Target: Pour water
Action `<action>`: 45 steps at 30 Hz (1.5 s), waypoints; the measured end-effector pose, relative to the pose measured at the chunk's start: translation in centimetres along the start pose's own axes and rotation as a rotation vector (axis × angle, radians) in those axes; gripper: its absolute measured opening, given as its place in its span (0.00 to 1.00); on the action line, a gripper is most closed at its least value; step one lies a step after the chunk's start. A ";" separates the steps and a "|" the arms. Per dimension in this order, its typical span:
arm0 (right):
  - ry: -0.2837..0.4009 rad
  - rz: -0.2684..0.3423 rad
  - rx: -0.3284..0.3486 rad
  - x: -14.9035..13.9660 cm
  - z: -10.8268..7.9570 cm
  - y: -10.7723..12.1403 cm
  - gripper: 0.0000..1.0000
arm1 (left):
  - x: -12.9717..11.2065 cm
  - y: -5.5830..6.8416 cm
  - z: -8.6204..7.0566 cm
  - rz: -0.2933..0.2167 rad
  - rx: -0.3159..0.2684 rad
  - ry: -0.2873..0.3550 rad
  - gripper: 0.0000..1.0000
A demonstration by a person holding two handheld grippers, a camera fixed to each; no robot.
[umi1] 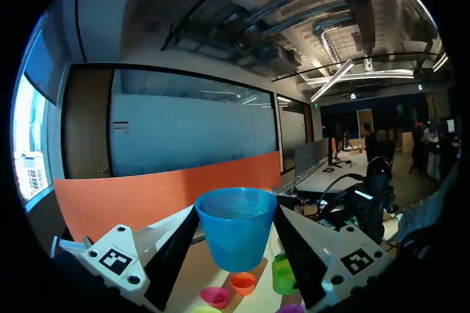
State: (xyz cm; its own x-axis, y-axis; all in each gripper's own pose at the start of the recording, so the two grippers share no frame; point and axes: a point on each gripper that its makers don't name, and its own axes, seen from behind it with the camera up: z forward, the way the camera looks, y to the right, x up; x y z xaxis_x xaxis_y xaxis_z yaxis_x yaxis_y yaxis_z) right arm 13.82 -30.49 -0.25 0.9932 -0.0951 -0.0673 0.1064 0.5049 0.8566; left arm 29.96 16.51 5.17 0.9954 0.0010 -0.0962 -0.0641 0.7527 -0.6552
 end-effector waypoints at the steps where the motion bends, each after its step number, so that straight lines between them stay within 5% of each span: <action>1: 0.001 0.001 0.000 0.0 0.0 0.0 0.91 | -0.1 -0.1 0.0 -0.007 0.001 -0.002 0.87; 15: -0.006 0.013 -0.029 0.0 -1.0 1.2 0.91 | -3.0 -2.1 -0.8 -0.020 0.046 -0.033 0.87; 45: -0.069 0.029 -0.143 -1.2 -5.6 6.0 0.91 | -13.0 -1.9 -3.8 -0.012 0.031 -0.157 0.88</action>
State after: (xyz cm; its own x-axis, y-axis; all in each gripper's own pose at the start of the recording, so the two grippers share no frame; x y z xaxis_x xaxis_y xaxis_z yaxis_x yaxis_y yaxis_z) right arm 13.54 -22.56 2.08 0.9908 -0.1349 -0.0041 0.0884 0.6252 0.7755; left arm 16.87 12.57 4.85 0.9952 0.0928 0.0311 -0.0523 0.7731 -0.6321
